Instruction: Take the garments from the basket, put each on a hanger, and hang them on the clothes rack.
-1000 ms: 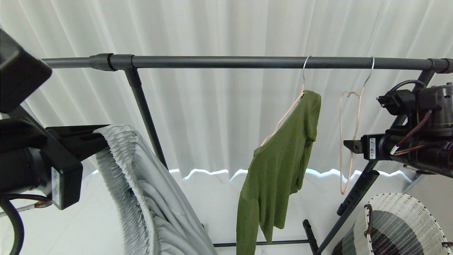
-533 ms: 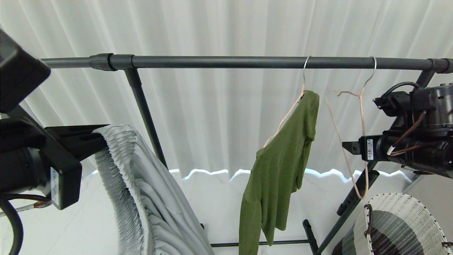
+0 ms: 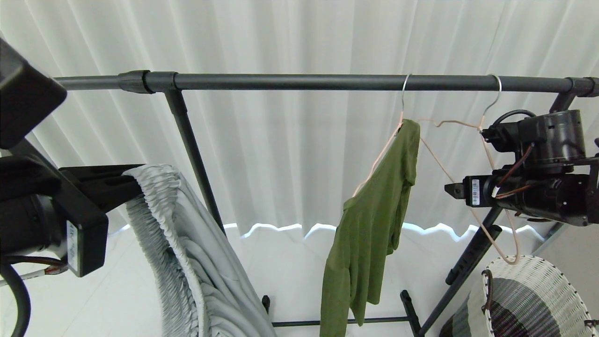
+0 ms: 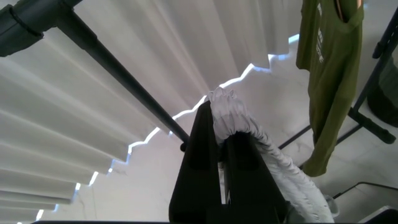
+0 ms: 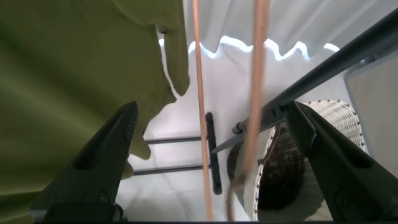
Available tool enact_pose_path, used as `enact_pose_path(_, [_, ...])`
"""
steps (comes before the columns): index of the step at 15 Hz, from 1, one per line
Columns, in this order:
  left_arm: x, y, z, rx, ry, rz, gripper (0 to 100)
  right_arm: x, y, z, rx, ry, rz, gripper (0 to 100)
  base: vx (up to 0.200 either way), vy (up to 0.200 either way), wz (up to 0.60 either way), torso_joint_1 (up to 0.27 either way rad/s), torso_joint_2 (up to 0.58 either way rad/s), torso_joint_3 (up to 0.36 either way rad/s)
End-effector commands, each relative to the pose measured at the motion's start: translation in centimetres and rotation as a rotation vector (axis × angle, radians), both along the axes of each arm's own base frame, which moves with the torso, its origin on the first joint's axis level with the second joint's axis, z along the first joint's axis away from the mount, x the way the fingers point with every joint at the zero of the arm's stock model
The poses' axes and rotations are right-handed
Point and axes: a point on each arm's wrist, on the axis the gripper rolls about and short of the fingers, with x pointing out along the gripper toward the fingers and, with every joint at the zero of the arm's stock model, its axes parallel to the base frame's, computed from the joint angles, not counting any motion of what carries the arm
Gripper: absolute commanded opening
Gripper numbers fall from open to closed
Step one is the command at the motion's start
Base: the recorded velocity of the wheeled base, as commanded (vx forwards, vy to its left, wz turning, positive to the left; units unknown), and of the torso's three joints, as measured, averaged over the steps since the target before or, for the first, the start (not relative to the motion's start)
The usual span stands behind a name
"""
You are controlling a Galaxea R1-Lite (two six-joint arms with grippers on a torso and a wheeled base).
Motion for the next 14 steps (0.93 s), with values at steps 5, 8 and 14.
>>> enact_pose_path(5, [0.02,-0.01,0.01,0.001,0.000,0.001,0,0.26,-0.05,-0.37,0.021,0.011,-0.018,0,0.000,0.000,0.00,0.000,0.00,0.000])
enact_pose_path(8, [-0.02,0.02,0.07,-0.002,-0.002,0.001,0,0.22,-0.07,-0.48,0.018,0.017,-0.018,0,0.000,0.000,0.00,0.000,0.00,0.000])
enact_pose_path(14, [-0.06,0.06,0.14,-0.004,-0.005,0.001,0,0.05,-0.14,-0.05,0.026,0.000,-0.018,0,0.000,0.000,0.00,0.000,0.00,0.000])
